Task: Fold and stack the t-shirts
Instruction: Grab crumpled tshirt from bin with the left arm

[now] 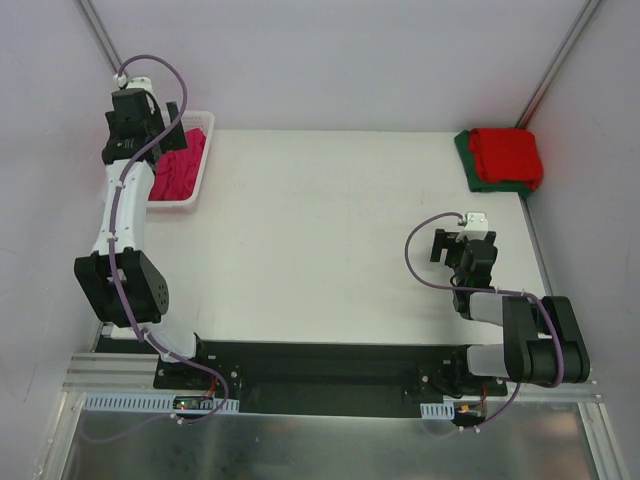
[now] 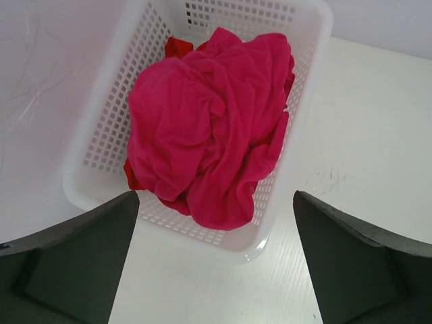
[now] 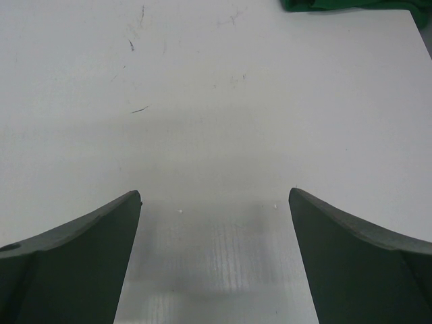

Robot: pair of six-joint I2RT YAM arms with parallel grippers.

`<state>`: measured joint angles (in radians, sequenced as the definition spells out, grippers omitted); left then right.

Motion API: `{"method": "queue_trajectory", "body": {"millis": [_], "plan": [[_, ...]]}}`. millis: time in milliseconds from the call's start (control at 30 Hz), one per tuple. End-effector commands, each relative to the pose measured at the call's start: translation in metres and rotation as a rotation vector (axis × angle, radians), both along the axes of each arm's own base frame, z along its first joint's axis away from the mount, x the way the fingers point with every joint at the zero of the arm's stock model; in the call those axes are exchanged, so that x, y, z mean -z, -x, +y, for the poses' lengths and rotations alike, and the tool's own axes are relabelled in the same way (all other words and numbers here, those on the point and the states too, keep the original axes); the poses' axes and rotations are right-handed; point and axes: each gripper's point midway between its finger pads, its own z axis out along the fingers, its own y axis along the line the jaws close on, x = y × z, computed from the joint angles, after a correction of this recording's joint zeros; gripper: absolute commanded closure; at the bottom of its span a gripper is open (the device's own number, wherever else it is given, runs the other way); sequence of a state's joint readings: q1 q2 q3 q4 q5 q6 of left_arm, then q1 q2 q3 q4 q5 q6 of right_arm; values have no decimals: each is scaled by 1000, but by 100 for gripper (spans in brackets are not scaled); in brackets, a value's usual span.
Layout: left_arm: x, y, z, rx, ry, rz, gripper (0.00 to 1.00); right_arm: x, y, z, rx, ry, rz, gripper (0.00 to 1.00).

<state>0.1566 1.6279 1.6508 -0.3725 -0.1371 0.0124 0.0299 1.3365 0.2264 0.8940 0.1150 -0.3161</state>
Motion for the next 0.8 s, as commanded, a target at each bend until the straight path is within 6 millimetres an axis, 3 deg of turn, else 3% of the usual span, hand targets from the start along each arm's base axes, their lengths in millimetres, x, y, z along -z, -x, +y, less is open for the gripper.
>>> {"method": "queue_trajectory", "body": {"millis": [0,333,433,767], "plan": [[-13,-5,13,-53,-47,-10,1,-24,-14,4,-15,-3,-85,4],[3,-18,22,-88,-30,13,1,-25,-14,4,-15,-3,-87,4],[7,-27,17,-56,-10,16,1,-24,-14,4,-15,-3,-85,4],[74,-51,7,-2,97,130,1,-24,-14,4,-15,-3,-85,4]]}}
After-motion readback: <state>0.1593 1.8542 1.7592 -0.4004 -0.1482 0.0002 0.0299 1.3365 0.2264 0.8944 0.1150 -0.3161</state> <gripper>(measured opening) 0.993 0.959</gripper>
